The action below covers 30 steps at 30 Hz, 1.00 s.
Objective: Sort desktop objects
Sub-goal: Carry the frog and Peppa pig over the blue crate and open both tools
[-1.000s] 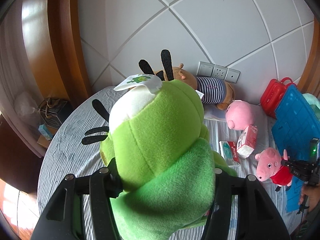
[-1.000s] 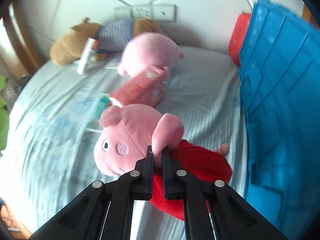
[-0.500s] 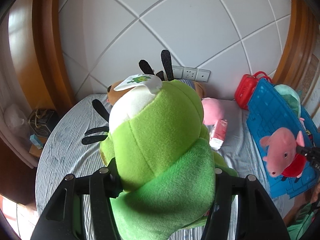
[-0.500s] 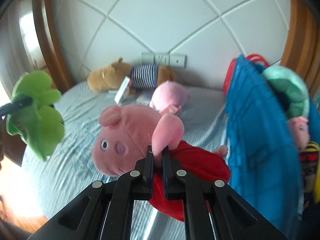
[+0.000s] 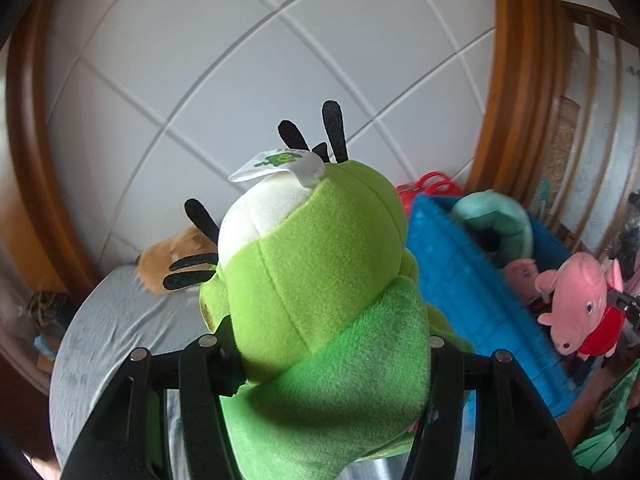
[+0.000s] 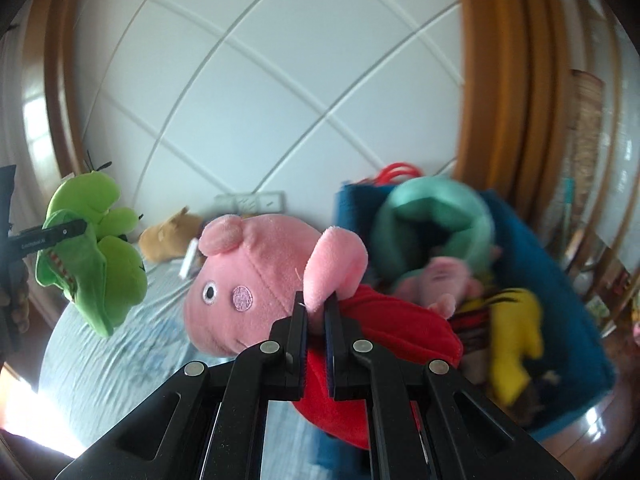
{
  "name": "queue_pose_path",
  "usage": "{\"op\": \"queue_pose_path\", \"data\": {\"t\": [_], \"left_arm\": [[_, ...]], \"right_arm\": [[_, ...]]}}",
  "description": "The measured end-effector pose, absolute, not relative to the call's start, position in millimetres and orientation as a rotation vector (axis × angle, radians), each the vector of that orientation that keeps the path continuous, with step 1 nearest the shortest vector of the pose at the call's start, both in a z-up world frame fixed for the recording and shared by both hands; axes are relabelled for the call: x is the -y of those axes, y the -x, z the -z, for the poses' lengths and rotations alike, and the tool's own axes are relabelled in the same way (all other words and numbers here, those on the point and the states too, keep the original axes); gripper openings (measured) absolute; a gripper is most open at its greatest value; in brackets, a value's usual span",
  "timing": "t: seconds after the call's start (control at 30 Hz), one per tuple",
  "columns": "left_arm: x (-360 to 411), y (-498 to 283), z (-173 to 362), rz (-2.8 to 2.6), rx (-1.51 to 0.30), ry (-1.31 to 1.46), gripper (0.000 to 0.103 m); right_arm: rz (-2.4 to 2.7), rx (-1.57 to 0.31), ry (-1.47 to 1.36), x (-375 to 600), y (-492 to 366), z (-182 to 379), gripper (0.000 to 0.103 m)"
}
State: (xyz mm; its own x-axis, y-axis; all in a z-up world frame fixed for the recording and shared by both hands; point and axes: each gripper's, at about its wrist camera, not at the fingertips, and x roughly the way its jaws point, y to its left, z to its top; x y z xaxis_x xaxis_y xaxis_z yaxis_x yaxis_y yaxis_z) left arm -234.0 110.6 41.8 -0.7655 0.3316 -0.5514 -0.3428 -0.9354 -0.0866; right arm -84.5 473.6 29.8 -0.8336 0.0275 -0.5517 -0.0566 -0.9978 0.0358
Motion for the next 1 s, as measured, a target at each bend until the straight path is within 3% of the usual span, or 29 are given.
{"op": "queue_pose_path", "data": {"t": [0.3,0.8,0.9,0.97,1.0], "left_arm": [[-282,222,-100,-2.520,-0.063,0.652,0.055],[-448,248,-105,-2.424,-0.105,0.657,0.056],[-461,254,-106,-2.417,-0.083,0.648,0.071],[-473,263,-104,-2.388,-0.079,0.671,0.103],[-477,265,-102,-2.383,-0.096,0.686,0.103]], "right_arm": [[-2.893,-0.121,0.815,-592,57,-38,0.007],[-2.854,-0.171,0.809,-696,33,-35,0.007],[-2.853,-0.180,0.819,-709,38,-31,0.007],[-2.852,-0.172,0.842,-714,43,-27,0.007],[-2.848,-0.158,0.867,-715,48,-24,0.008]]}}
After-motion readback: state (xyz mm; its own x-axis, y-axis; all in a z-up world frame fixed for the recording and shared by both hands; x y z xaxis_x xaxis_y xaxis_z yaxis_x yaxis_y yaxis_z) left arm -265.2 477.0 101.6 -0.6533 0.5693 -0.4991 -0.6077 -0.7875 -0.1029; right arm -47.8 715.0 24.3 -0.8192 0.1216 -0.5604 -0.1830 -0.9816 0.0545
